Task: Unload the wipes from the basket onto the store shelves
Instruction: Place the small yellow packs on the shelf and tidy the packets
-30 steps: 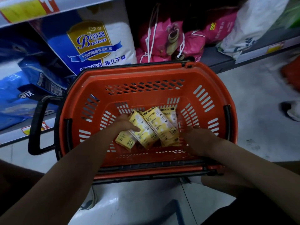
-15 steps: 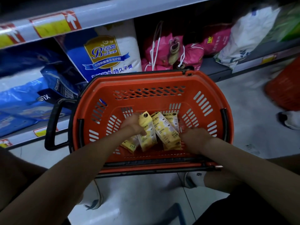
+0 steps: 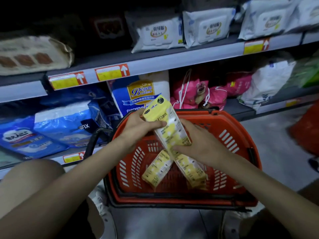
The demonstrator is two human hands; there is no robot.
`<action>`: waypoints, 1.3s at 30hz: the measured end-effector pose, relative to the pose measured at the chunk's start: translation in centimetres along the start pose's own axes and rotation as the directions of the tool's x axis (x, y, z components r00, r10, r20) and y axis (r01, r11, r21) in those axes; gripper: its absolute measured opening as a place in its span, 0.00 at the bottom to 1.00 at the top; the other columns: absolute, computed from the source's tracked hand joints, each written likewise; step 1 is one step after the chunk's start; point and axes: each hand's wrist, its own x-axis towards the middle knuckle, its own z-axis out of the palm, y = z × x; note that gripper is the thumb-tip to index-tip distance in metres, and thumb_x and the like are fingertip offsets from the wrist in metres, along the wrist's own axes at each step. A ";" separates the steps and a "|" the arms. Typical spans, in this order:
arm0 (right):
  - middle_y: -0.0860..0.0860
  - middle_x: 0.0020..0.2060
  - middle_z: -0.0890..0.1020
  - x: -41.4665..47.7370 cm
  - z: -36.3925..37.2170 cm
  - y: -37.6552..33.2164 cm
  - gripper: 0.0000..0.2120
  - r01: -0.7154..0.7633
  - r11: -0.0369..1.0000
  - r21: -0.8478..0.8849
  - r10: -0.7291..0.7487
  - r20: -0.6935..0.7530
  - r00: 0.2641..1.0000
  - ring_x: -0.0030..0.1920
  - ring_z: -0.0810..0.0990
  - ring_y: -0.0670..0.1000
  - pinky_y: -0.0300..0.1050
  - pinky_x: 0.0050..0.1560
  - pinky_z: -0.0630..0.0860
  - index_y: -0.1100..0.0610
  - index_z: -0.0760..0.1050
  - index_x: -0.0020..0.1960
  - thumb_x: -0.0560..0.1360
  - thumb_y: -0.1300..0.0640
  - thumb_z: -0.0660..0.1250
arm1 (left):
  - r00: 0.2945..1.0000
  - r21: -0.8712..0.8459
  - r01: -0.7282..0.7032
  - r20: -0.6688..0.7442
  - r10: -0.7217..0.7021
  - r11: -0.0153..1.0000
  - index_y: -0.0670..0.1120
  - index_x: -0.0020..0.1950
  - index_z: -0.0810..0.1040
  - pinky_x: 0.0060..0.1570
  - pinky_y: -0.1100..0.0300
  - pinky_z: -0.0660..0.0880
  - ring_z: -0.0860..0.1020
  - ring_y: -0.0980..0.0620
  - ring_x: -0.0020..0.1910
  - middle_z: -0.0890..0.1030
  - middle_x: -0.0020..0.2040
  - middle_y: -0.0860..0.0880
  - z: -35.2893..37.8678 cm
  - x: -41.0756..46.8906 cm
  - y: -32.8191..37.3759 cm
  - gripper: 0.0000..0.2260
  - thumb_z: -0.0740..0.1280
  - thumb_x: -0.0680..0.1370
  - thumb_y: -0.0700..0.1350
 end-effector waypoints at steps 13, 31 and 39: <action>0.47 0.64 0.72 1.3 2.3 -1.2 0.54 -0.114 0.963 -0.244 0.045 -0.273 0.961 0.66 0.72 0.52 0.54 0.68 0.67 0.46 0.44 0.83 0.69 0.35 0.74 | 0.992 -0.284 0.100 0.105 -0.073 0.953 0.45 0.62 0.84 0.66 0.42 0.78 0.85 0.46 0.60 0.88 0.56 0.48 1.8 -1.9 0.5 0.16 0.75 0.77 0.52; 0.58 0.57 0.84 0.4 -4.2 -2.0 0.20 -0.096 0.018 0.995 0.190 0.091 0.977 0.57 0.84 0.66 0.60 0.44 0.84 0.57 0.77 0.62 0.74 0.62 0.55 | 0.986 -0.359 -0.109 0.076 0.146 0.927 0.44 0.59 0.85 0.50 0.54 0.78 0.83 0.49 0.47 0.84 0.46 0.45 0.7 -2.6 3.2 0.25 0.65 0.77 0.63; 0.63 0.59 0.83 0.4 -4.9 -2.5 0.19 -0.043 0.078 0.996 0.211 0.025 0.977 0.58 0.81 0.70 0.76 0.66 0.70 0.63 0.75 0.56 0.67 0.60 0.62 | 0.908 -0.022 -0.409 0.087 0.409 0.912 0.55 0.66 0.81 0.55 0.56 0.80 0.83 0.53 0.55 0.83 0.56 0.50 2.2 -4.0 2.7 0.13 0.72 0.81 0.51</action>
